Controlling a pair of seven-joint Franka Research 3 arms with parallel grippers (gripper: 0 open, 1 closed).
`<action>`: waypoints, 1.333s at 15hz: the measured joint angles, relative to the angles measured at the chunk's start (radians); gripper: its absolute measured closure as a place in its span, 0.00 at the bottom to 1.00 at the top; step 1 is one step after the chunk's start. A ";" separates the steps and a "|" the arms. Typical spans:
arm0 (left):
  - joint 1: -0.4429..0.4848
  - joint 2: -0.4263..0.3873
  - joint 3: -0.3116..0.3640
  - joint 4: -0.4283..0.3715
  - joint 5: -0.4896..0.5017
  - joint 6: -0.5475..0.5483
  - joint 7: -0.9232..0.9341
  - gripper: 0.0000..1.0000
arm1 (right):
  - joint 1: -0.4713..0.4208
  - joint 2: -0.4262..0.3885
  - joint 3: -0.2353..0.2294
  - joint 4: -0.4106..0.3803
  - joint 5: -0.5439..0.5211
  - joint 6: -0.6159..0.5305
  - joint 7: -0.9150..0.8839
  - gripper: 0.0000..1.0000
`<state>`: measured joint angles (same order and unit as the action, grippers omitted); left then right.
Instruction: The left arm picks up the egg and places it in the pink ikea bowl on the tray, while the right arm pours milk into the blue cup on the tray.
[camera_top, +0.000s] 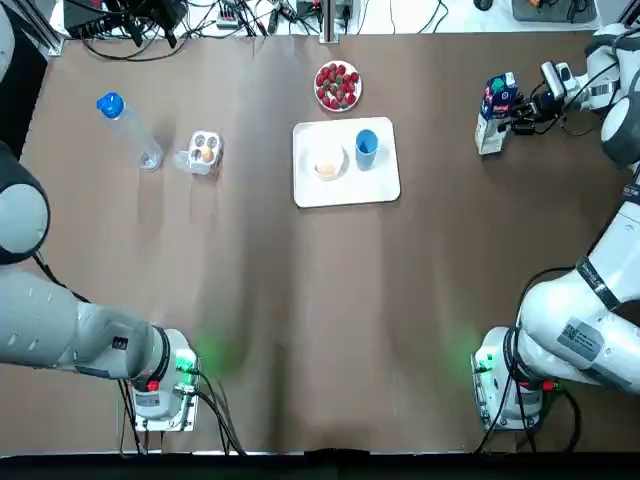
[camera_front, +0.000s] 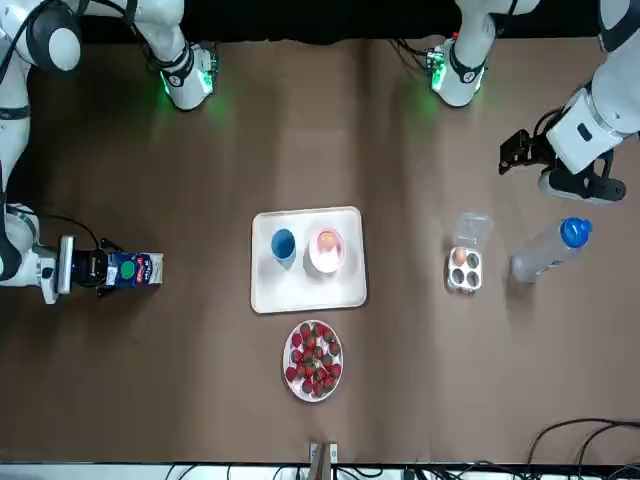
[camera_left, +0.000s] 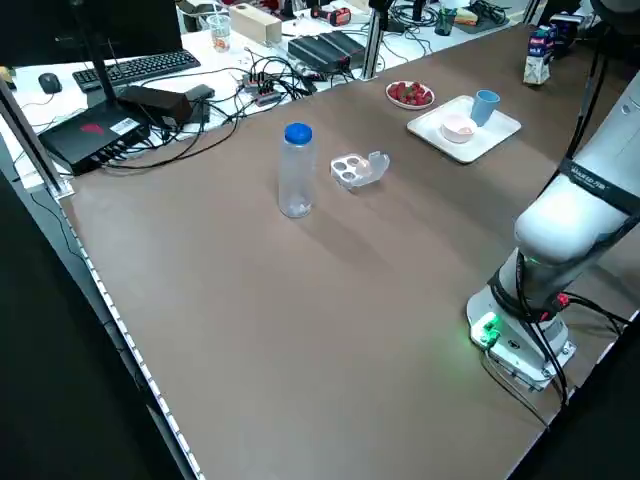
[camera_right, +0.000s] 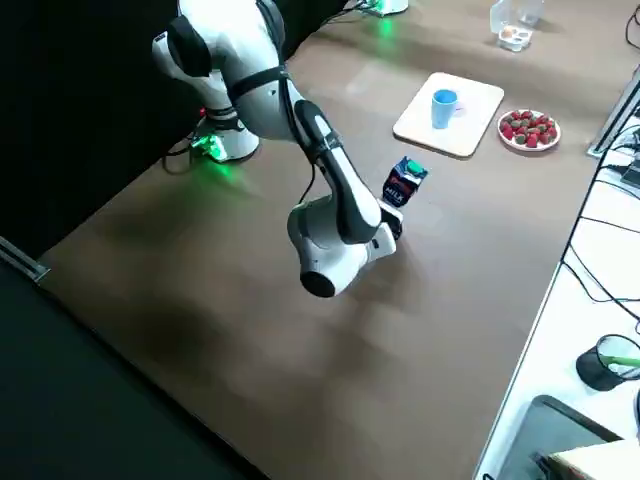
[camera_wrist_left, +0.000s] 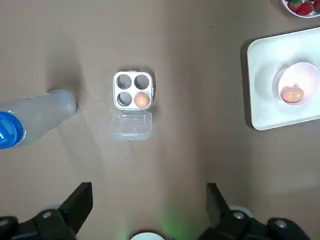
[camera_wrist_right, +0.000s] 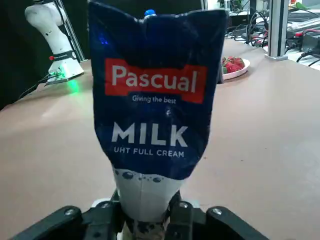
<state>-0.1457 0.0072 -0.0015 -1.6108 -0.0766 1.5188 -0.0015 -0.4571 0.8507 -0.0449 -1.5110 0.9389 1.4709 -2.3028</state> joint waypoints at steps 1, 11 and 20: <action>0.000 0.000 0.000 0.000 0.000 0.000 0.000 0.00 | -0.004 0.005 0.000 0.000 0.000 0.000 -0.008 0.63; -0.007 0.000 0.000 0.000 0.000 0.000 -0.001 0.00 | -0.034 0.057 0.001 0.000 0.054 -0.040 -0.051 0.63; -0.007 0.000 0.000 0.000 0.000 0.000 -0.001 0.00 | -0.041 0.076 0.001 0.000 0.059 -0.045 -0.083 0.55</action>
<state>-0.1526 0.0073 -0.0016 -1.6107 -0.0766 1.5188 -0.0022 -0.4980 0.9265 -0.0440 -1.5106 0.9975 1.4262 -2.3860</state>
